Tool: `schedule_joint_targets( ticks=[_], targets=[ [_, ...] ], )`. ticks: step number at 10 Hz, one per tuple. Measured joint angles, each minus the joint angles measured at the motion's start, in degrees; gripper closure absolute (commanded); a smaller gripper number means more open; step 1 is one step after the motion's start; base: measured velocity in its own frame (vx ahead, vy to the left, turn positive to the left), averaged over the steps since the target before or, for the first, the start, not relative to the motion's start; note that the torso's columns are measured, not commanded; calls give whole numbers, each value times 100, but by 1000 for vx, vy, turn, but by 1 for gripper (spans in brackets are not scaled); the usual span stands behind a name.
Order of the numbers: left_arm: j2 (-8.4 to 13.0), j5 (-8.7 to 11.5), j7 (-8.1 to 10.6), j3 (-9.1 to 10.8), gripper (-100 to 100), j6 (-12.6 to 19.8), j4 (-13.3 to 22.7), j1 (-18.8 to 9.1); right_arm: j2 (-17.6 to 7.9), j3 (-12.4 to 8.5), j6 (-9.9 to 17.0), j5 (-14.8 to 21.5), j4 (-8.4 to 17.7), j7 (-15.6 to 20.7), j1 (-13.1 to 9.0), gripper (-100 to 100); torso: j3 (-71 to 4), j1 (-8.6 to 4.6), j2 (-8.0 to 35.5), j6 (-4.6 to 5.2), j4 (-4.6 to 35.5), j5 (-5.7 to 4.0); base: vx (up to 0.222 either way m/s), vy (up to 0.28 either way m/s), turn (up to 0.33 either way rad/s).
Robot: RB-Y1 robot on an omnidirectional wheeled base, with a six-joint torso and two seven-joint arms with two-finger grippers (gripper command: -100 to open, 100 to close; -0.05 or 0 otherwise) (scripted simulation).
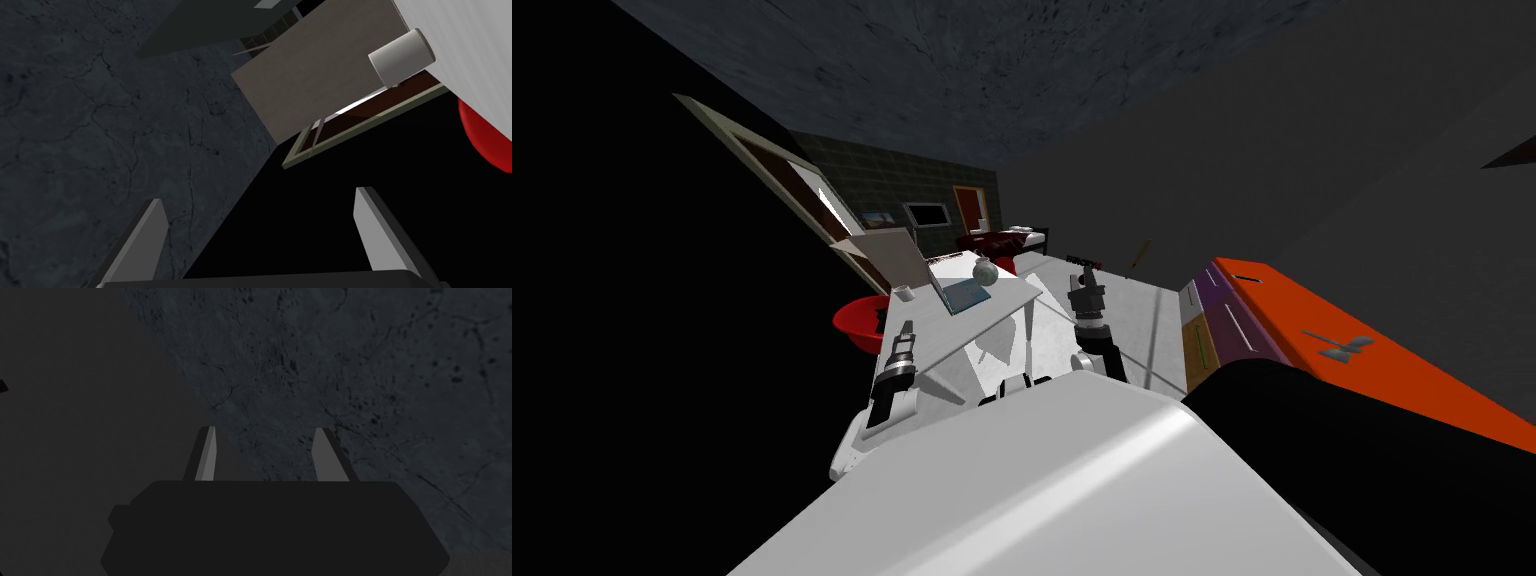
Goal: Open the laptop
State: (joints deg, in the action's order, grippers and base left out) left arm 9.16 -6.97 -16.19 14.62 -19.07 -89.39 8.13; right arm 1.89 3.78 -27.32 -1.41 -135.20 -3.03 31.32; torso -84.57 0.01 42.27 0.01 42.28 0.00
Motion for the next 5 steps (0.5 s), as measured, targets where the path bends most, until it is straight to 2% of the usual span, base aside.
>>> schedule_joint_targets(
  ticks=[5],
  targets=[
    [-10,-53,-272,101,-100,-275,781,-367,0,0,0,0,0,0,1,0,1,2,2,-2,0,0,84,-6,-119]
  ],
)
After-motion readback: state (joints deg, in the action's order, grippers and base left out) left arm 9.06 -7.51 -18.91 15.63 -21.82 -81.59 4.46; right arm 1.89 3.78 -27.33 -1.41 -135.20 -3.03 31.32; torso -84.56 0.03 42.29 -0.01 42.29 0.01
